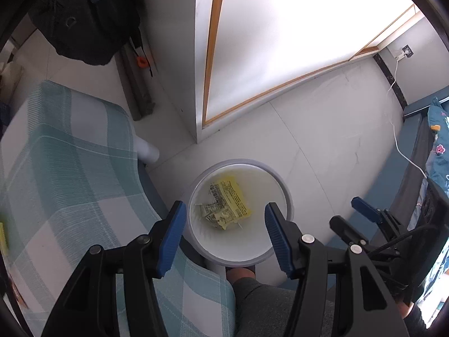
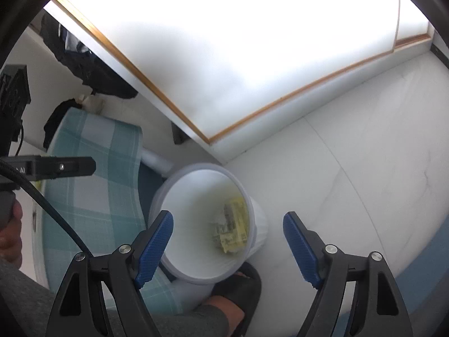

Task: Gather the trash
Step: 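Move both open grippers back over the table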

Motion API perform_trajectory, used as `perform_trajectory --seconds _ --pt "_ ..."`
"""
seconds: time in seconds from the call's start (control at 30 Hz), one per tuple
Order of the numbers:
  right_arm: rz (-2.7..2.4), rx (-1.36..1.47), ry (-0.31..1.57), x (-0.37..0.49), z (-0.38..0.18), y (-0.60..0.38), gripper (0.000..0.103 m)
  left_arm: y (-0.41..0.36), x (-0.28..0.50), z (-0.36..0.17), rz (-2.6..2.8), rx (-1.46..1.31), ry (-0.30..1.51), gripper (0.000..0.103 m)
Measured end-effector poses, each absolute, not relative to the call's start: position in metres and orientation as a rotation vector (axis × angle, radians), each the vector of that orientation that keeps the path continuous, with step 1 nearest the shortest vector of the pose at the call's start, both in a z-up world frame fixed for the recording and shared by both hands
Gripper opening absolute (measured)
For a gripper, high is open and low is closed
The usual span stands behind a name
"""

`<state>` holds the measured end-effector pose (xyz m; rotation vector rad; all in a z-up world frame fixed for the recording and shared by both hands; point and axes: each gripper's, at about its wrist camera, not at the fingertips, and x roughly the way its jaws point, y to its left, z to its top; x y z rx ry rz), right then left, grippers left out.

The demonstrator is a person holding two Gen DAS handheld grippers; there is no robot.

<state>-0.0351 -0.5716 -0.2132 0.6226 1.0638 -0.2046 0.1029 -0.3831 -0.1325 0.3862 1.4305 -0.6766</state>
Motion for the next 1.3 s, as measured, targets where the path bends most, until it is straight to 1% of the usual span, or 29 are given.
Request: perform_trajectory --seconds 0.13,0.23,0.3,0.33,0.37,0.43,0.53,0.73,0.83,0.87,1.0,1.13,1.3 --pt "-0.229 0.599 0.980 -0.038 -0.171 -0.575 0.081 -0.369 0.099 -0.104 -0.672 0.375 1.334 0.054" --pt "-0.238 0.579 0.926 -0.040 -0.142 -0.571 0.081 -0.356 0.098 -0.073 -0.655 0.340 1.264 0.054" --pt "-0.240 0.562 0.890 -0.041 -0.121 -0.566 0.081 -0.345 0.097 -0.056 -0.649 0.314 1.216 0.058" --pt "-0.239 0.551 0.871 -0.041 -0.110 -0.563 0.081 -0.342 0.095 -0.049 -0.646 0.310 1.196 0.064" --pt "-0.239 0.537 0.854 -0.041 -0.100 -0.560 0.082 -0.336 0.092 -0.037 -0.640 0.305 1.159 0.067" --pt "-0.238 0.507 0.826 -0.041 -0.083 -0.557 0.082 -0.324 0.093 -0.028 -0.628 0.297 1.101 0.068" --pt "-0.242 0.465 0.771 -0.039 -0.054 -0.545 0.084 -0.306 0.091 -0.008 -0.600 0.266 1.038 0.074" --pt "-0.233 0.374 0.645 -0.039 0.007 -0.519 0.087 -0.257 0.092 0.027 -0.555 0.187 0.915 0.076" --pt "-0.209 0.343 0.592 -0.038 0.032 -0.499 0.089 -0.236 0.092 0.041 -0.517 0.146 0.882 0.081" --pt "-0.193 0.331 0.573 -0.036 0.041 -0.490 0.090 -0.230 0.090 0.045 -0.507 0.137 0.872 0.081" --pt "-0.137 0.285 0.522 -0.031 0.064 -0.454 0.094 -0.190 0.083 0.061 -0.444 0.087 0.794 0.082" --pt "-0.066 0.244 0.476 -0.025 0.078 -0.415 0.097 -0.154 0.079 0.072 -0.387 0.038 0.759 0.090" --pt "0.018 0.189 0.436 -0.014 0.086 -0.368 0.097 -0.109 0.076 0.076 -0.290 0.022 0.700 0.090"
